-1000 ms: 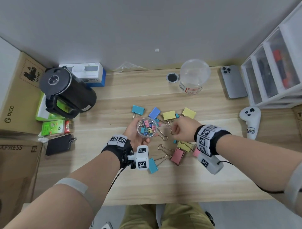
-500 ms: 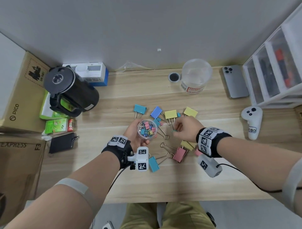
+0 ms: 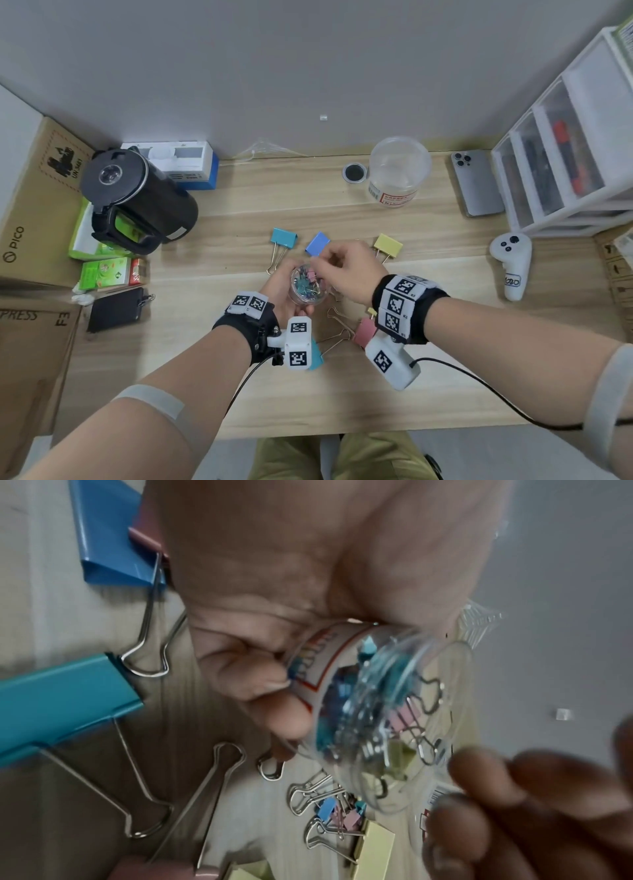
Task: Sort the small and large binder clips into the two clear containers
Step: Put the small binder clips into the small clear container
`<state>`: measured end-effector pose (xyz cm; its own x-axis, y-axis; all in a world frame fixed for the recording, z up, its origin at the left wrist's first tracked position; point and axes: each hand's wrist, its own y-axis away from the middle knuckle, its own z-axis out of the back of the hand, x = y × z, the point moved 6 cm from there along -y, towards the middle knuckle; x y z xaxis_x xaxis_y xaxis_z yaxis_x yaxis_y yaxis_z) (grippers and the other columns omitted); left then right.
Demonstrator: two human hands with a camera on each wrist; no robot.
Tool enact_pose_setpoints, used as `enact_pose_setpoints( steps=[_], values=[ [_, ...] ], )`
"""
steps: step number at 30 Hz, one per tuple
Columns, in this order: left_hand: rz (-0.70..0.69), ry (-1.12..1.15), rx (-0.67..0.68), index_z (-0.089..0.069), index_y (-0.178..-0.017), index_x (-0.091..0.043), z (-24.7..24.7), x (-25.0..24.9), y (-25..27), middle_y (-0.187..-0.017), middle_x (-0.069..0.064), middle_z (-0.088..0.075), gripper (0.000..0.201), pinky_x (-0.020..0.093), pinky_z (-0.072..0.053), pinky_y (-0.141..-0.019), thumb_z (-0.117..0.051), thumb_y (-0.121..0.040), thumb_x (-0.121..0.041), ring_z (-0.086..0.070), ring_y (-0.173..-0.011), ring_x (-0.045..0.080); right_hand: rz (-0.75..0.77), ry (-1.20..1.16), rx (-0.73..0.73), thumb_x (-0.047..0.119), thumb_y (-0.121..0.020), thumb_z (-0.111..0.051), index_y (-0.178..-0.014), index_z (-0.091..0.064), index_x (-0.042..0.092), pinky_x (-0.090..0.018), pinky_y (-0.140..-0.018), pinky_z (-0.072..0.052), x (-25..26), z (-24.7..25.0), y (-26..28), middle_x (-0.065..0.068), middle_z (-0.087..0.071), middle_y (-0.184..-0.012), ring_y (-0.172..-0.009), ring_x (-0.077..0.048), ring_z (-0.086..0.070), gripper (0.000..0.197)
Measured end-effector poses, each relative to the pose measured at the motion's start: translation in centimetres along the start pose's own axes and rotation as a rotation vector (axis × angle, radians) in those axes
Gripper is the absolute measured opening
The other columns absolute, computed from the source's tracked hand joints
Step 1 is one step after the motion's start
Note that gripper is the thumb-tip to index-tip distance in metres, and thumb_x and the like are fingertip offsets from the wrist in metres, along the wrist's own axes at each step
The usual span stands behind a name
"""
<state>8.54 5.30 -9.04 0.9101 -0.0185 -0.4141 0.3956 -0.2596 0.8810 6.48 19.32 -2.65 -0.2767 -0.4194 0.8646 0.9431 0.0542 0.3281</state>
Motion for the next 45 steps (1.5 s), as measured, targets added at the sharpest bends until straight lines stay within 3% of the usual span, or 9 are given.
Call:
enact_pose_setpoints(
  steps=[3,9,12,16,20,24,28,35,45],
  values=[
    [0.025,0.012,0.006,-0.069,-0.1,-0.011,0.6,0.3,-0.1,-0.087,0.017,-0.068,0.046,0.019,-0.035,-0.039,-0.044,-0.095,-0.048,-0.052,-0.041,0.021,-0.109,0.025,-0.14,0.025,-0.08,-0.064,-0.072,-0.064,0.015,-0.044,-0.067,-0.057,-3.3,2.5,-0.9,-0.002,-0.067,-0.063,-0.059,-0.021,-0.06,0.013],
    [0.051,0.017,-0.031,-0.07,-0.105,-0.01,1.8,0.8,-0.2,-0.094,0.025,-0.073,0.049,0.019,-0.037,-0.041,-0.042,-0.096,-0.049,-0.047,-0.046,0.021,-0.341,0.326,-0.159,0.02,-0.086,-0.062,-0.089,-0.064,0.024,-0.025,-0.057,-0.04,-9.9,8.3,-1.1,0.004,-0.062,-0.075,-0.067,-0.017,-0.057,0.006],
    [0.059,0.007,-0.044,-0.069,-0.107,-0.01,2.2,1.1,-0.7,-0.093,0.024,-0.073,0.049,0.02,-0.037,-0.043,-0.043,-0.094,-0.05,-0.047,-0.046,0.021,-0.26,0.375,-0.008,0.015,-0.086,-0.056,-0.1,-0.068,0.034,-0.027,-0.054,-0.041,-10.4,7.3,-1.3,0.006,-0.058,-0.062,-0.063,-0.022,-0.056,0.027],
    [0.083,0.015,-0.046,-0.068,-0.11,-0.011,2.3,1.5,-1.3,-0.096,0.023,-0.072,0.052,0.021,-0.035,-0.044,-0.043,-0.094,-0.054,-0.048,-0.047,0.02,-0.215,0.447,0.068,0.015,-0.085,-0.056,-0.122,-0.065,0.03,-0.031,-0.072,-0.054,-10.4,6.0,-1.3,0.0,-0.07,-0.076,-0.077,-0.021,-0.065,0.042],
    [0.087,0.024,-0.044,-0.069,-0.108,-0.011,1.7,1.1,-1.5,-0.099,0.022,-0.071,0.052,0.022,-0.035,-0.044,-0.043,-0.093,-0.054,-0.048,-0.047,0.02,-0.249,0.485,0.051,0.022,-0.086,-0.06,-0.119,-0.066,0.03,-0.035,-0.081,-0.056,-10.7,6.6,-1.4,0.008,-0.066,-0.082,-0.085,-0.019,-0.065,0.034],
    [0.076,0.03,-0.023,-0.076,-0.102,-0.014,1.3,0.7,-1.6,-0.093,0.021,-0.072,0.055,0.021,-0.034,-0.044,-0.039,-0.095,-0.054,-0.047,-0.048,0.02,-0.249,0.633,0.051,0.029,-0.081,-0.064,-0.113,-0.066,0.022,-0.035,-0.079,-0.055,-11.0,7.8,-1.5,0.002,-0.069,-0.096,-0.09,-0.022,-0.064,0.032],
    [0.053,0.023,0.011,-0.084,-0.085,-0.02,0.9,0.2,-1.5,-0.089,0.019,-0.072,0.062,0.021,-0.034,-0.043,-0.033,-0.098,-0.054,-0.047,-0.047,0.019,-0.14,0.576,0.05,0.025,-0.075,-0.074,-0.11,-0.065,0.022,-0.031,-0.083,-0.053,-10.3,7.2,-2.3,0.01,-0.059,-0.096,-0.094,-0.017,-0.062,0.037],
    [0.062,0.024,-0.024,-0.071,-0.108,-0.01,1.4,-0.4,-1.6,-0.095,0.022,-0.071,0.06,0.019,-0.034,-0.042,-0.034,-0.098,-0.056,-0.047,-0.046,0.019,-0.062,0.695,0.123,0.037,-0.068,-0.082,-0.137,-0.044,0.024,-0.039,-0.081,-0.055,-9.2,4.6,-4.0,-0.001,-0.043,-0.124,-0.096,-0.024,-0.059,0.079],
    [0.052,0.065,0.03,-0.08,-0.09,-0.014,2.0,-0.3,-1.4,-0.098,0.022,-0.072,0.062,0.021,-0.035,-0.044,-0.036,-0.098,-0.057,-0.048,-0.048,0.02,-0.114,0.687,0.121,0.031,-0.081,-0.071,-0.124,-0.053,0.023,-0.035,-0.082,-0.053,-10.0,3.6,-4.2,-0.005,-0.043,-0.121,-0.092,-0.029,-0.061,0.047]
  ],
)
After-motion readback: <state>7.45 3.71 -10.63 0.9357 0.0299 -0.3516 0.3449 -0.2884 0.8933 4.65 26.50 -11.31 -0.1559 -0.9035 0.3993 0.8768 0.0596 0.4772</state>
